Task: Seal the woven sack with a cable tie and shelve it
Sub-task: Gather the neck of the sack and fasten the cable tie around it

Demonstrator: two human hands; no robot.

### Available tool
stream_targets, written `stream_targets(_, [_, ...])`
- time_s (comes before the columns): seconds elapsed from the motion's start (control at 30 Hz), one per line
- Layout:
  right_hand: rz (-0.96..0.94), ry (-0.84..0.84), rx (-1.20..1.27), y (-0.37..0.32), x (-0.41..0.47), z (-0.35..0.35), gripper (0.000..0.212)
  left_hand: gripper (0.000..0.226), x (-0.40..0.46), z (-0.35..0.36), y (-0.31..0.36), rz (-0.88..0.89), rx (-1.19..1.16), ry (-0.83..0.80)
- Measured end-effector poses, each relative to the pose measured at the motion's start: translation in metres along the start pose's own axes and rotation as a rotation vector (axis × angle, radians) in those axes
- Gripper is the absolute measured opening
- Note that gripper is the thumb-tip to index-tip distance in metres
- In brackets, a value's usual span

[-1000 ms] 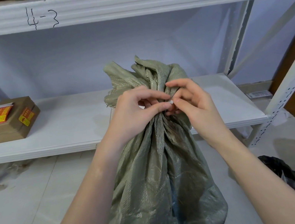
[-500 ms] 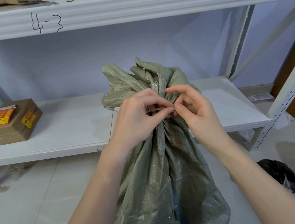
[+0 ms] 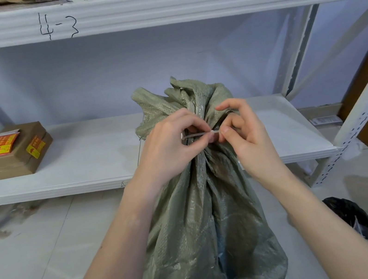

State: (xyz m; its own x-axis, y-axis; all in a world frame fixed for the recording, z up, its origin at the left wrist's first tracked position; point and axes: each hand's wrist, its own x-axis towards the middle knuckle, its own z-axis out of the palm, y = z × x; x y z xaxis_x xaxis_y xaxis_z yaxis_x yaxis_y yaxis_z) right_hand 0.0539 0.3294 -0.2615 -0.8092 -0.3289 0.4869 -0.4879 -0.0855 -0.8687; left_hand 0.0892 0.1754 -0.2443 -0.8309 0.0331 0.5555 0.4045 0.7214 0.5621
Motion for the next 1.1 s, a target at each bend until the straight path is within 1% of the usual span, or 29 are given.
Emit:
stream_targets(0.1, [0.014, -0.01, 0.022, -0.003, 0.001, -0.003, 0.035, 0.012, -0.001, -0.001, -0.001, 0.005, -0.035, 0.009])
stream_targets(0.23, [0.008, -0.039, 0.021, -0.004, 0.001, -0.004, 0.033, 0.022, -0.002, 0.003, 0.003, 0.079, 0.004, -0.006])
stream_targets(0.33, [-0.001, -0.047, 0.011, -0.005, 0.0, -0.003, 0.033, 0.016, -0.002, 0.006, 0.003, 0.073, -0.022, 0.046])
stream_targets(0.47, [-0.017, -0.046, -0.031, -0.007, 0.001, -0.004, 0.04, 0.011, -0.001, 0.008, 0.0, 0.087, 0.001, 0.083])
stream_targets(0.67, [-0.042, -0.003, -0.1, -0.006, 0.004, -0.008, 0.042, 0.011, -0.001, 0.008, -0.005, 0.119, 0.048, 0.058])
stream_targets(0.9, [-0.029, 0.079, -0.131, -0.007, 0.007, -0.021, 0.04, 0.009, -0.003, 0.003, -0.008, 0.102, 0.056, 0.052])
stream_targets(1.0, [-0.013, 0.106, -0.115, -0.006, 0.007, -0.021, 0.038, 0.009, -0.003, 0.004, -0.006, 0.104, 0.071, 0.058])
stream_targets(1.1, [0.041, 0.123, -0.027, -0.004, 0.005, -0.018, 0.031, 0.008, -0.004, 0.004, -0.007, 0.093, 0.089, 0.074])
